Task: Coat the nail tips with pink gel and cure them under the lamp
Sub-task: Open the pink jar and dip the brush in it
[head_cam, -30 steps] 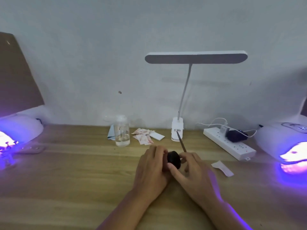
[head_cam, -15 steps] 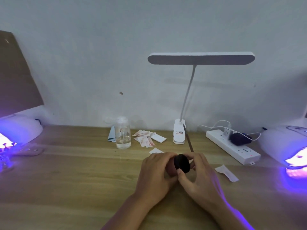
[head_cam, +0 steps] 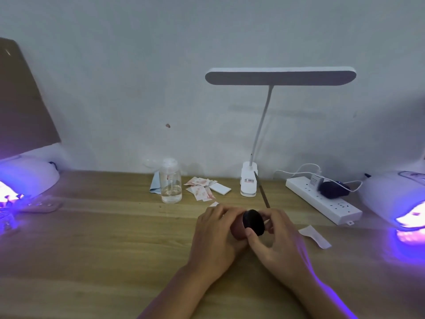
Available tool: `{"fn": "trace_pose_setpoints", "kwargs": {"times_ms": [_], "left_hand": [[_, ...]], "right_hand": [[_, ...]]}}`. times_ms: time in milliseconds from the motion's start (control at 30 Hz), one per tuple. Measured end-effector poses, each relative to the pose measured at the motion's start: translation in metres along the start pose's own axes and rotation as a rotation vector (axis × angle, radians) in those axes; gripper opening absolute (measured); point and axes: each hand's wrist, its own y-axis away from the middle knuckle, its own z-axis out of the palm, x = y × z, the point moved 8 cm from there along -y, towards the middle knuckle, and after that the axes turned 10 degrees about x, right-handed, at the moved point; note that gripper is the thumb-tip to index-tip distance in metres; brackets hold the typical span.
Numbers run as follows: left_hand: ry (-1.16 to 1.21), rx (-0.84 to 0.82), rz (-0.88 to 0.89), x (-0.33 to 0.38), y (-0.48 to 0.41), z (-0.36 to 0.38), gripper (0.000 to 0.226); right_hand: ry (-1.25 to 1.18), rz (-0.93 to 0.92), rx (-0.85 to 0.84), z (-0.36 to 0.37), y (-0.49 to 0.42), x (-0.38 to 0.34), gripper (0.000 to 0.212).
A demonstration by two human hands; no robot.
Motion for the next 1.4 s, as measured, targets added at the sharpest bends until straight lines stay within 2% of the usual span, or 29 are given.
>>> {"fn": "trace_pose_setpoints", "kwargs": {"times_ms": [200, 300, 433, 600, 767, 900, 1100, 1400], "left_hand": [[-0.128, -0.017, 0.082, 0.006, 0.003, 0.002, 0.053], [-0.132, 0.013, 0.103, 0.009, 0.003, 0.001, 0.052], [-0.090, -0.104, 0.050, 0.001, 0.003, 0.011, 0.067], [0.024, -0.159, -0.025, -0.005, 0.004, 0.018, 0.063], [-0.028, -0.096, 0.032, -0.001, 0.004, 0.013, 0.045], [-0.060, -0.024, 0.044, 0.002, 0.002, 0.005, 0.048], [-0.005, -0.075, 0.021, -0.002, 0.003, 0.011, 0.048], [0.023, -0.163, 0.006, -0.004, 0.004, 0.019, 0.052]], "right_hand": [[0.004, 0.041, -0.020, 0.003, 0.000, 0.005, 0.044], [-0.001, 0.025, 0.019, 0.000, -0.001, 0.005, 0.039], [0.005, -0.023, 0.027, -0.002, -0.001, 0.001, 0.032], [0.035, -0.081, 0.035, -0.005, 0.000, -0.007, 0.039], [0.031, -0.041, 0.033, -0.004, 0.000, -0.002, 0.045], [-0.005, 0.016, 0.018, -0.002, -0.001, 0.003, 0.042], [-0.003, -0.013, 0.043, -0.005, -0.002, 0.001, 0.032], [-0.049, -0.010, 0.057, -0.008, -0.002, 0.000, 0.035]]}}
